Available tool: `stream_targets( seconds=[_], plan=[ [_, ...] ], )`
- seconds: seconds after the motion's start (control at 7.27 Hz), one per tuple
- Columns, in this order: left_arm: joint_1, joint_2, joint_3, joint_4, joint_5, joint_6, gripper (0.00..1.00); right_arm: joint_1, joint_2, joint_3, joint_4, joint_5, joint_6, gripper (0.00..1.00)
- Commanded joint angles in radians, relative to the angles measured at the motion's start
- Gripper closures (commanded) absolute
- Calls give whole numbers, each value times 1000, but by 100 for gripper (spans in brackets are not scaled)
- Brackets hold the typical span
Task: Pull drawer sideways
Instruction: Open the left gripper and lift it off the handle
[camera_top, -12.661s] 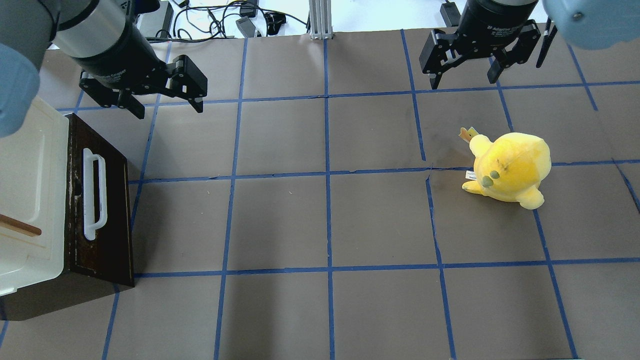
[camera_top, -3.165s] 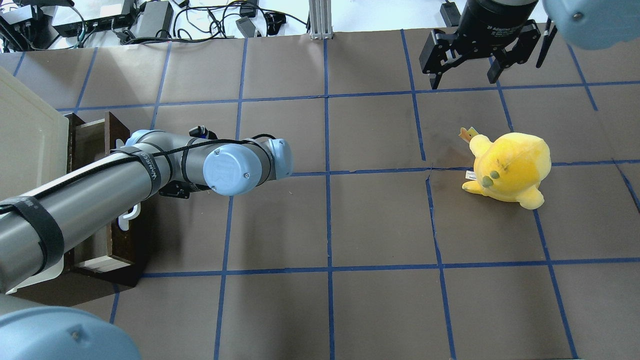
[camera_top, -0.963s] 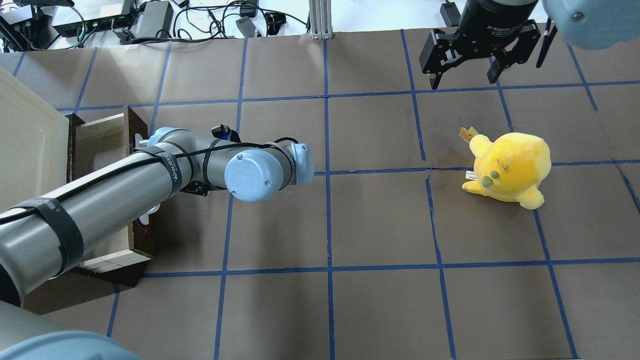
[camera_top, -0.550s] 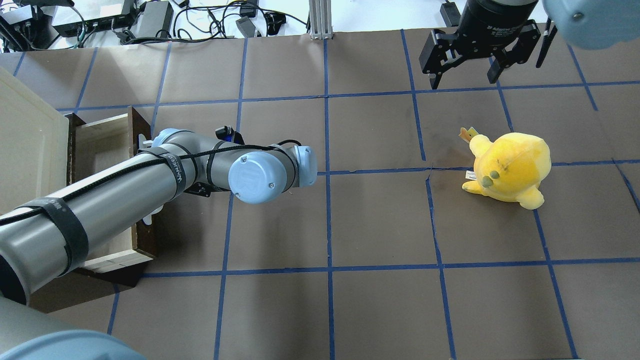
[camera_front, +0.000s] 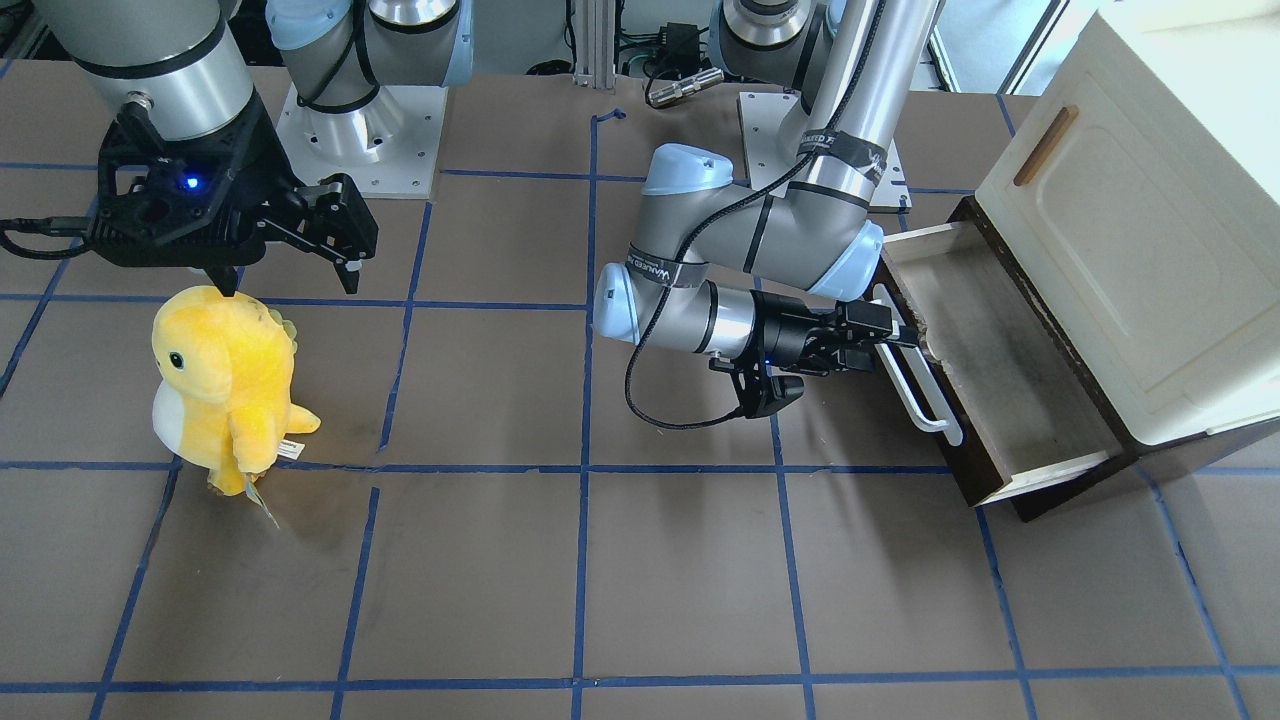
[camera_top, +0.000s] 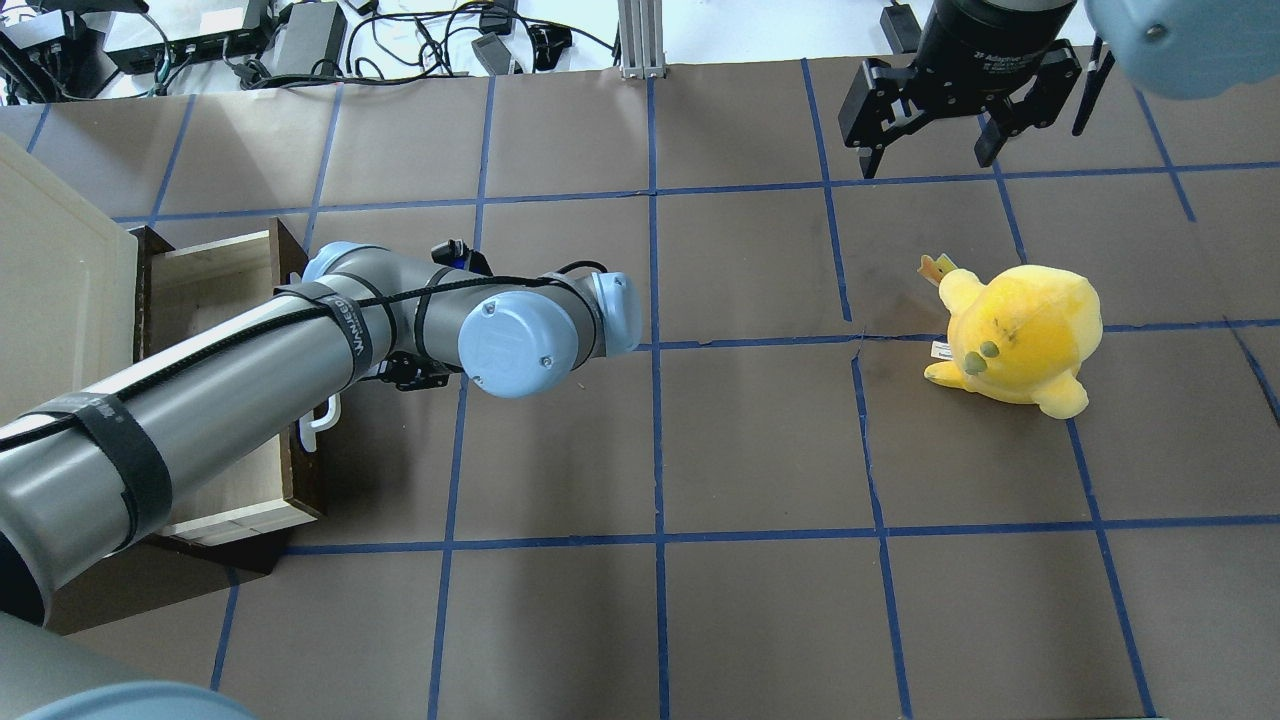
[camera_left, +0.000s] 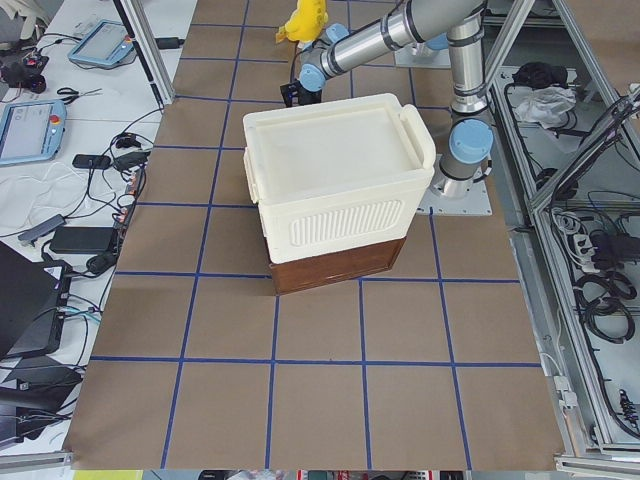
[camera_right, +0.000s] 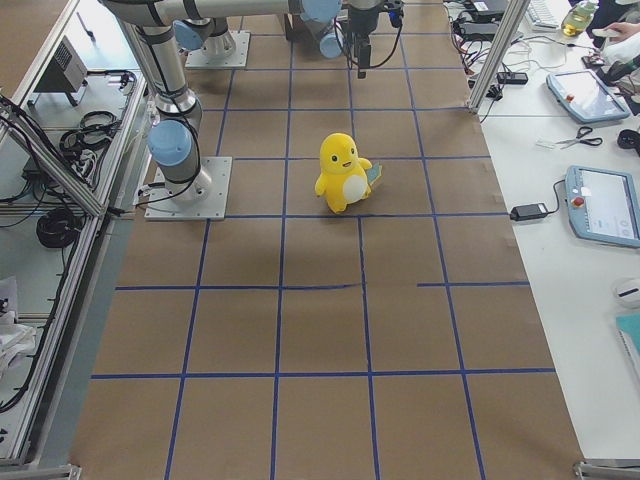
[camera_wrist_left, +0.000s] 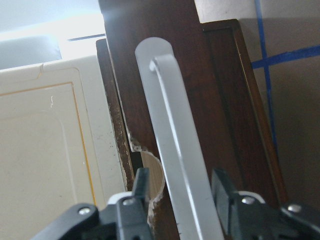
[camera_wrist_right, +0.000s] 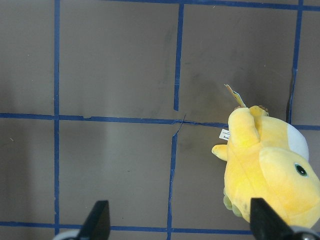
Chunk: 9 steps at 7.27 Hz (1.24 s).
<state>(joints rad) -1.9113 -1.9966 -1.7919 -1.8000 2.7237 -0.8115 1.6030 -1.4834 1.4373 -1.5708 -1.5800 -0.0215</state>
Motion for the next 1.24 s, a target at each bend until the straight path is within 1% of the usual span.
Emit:
stream_targets(
  seconds=[0.0, 0.14, 0.28, 0.41, 0.55, 0.83, 0.96, 1.1],
  plan=[
    [-11, 63, 116, 42, -249, 148, 0, 0, 0, 0, 0, 0, 0, 0],
    [-8, 120, 188, 86, -413, 357, 0, 0, 0, 0, 0, 0, -1, 0],
    [3, 171, 207, 172, -540, 500, 0, 0, 0, 0, 0, 0, 0, 0],
    [26, 230, 216, 180, -678, 552, 0, 0, 0, 0, 0, 0, 0, 0],
    [72, 295, 217, 179, -784, 596, 0, 0, 0, 0, 0, 0, 0, 0],
    [216, 395, 241, 185, -1015, 652, 0, 0, 0, 0, 0, 0, 0, 0],
    [271, 426, 246, 185, -1118, 655, 0, 0, 0, 0, 0, 0, 0, 0],
    [305, 439, 253, 188, -1159, 664, 0, 0, 0, 0, 0, 0, 0, 0]
  ],
)
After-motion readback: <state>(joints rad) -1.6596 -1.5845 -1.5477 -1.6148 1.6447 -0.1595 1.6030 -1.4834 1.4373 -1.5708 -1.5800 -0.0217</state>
